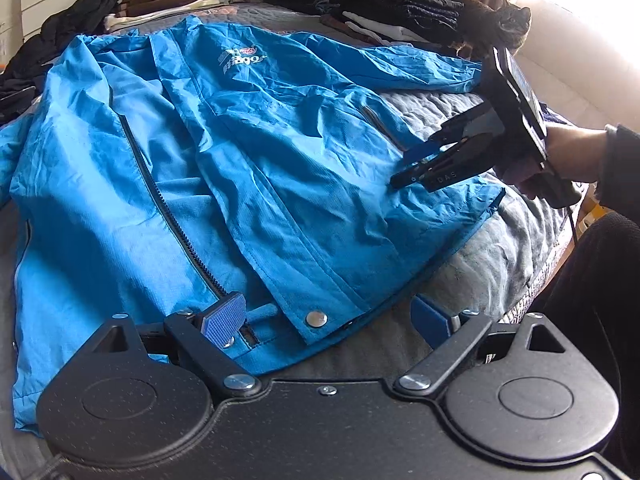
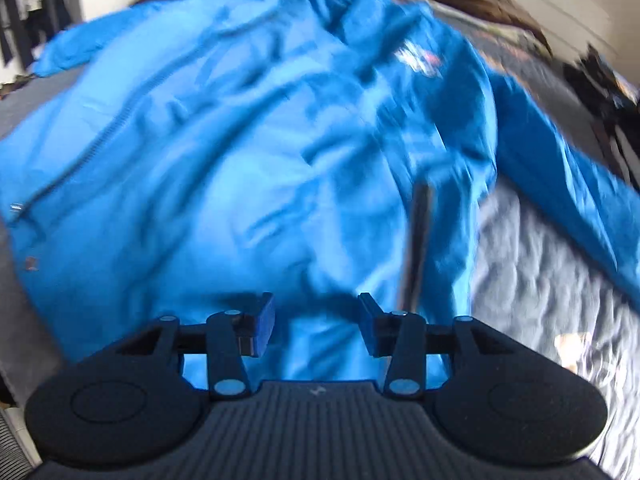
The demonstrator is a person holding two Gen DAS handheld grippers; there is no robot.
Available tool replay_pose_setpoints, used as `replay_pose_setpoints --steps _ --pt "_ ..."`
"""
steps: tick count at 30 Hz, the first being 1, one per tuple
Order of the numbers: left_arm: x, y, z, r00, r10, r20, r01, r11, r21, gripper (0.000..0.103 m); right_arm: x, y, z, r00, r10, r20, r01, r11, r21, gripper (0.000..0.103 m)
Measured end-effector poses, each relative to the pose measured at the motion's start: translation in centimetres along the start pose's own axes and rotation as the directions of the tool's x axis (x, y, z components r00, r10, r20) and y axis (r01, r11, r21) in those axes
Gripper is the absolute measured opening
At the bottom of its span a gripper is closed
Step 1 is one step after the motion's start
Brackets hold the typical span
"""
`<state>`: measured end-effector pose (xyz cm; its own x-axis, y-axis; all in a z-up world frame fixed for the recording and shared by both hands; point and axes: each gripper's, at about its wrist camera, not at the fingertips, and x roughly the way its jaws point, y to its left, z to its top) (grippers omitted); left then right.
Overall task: Fold clothes
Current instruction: 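Release the jacket hem from the right gripper and lift away, then move the right gripper to the jacket sleeve cuff and grasp it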
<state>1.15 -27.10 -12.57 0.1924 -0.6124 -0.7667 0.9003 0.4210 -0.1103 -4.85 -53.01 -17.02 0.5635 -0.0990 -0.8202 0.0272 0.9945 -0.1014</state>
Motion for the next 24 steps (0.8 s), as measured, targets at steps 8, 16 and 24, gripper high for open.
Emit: replay_pose_setpoints --steps 8,16,24 --pt "-0.1 0.4 0.1 1.000 0.003 0.006 -0.003 1.000 -0.011 0.089 -0.9 -2.4 -0.8 0.998 0.062 -0.002 -0.062 0.993 0.101 0.045" --pt "0.3 0.1 0.2 1.000 0.001 0.018 -0.001 1.000 -0.013 0.089 -2.2 -4.3 3.9 0.947 0.196 0.256 -0.265 0.925 0.274 0.046" --pt "1.6 0.5 -0.1 1.000 0.019 -0.016 -0.019 1.000 -0.013 0.089 4.7 -7.8 4.6 0.965 0.174 0.195 -0.243 0.872 0.425 0.046"
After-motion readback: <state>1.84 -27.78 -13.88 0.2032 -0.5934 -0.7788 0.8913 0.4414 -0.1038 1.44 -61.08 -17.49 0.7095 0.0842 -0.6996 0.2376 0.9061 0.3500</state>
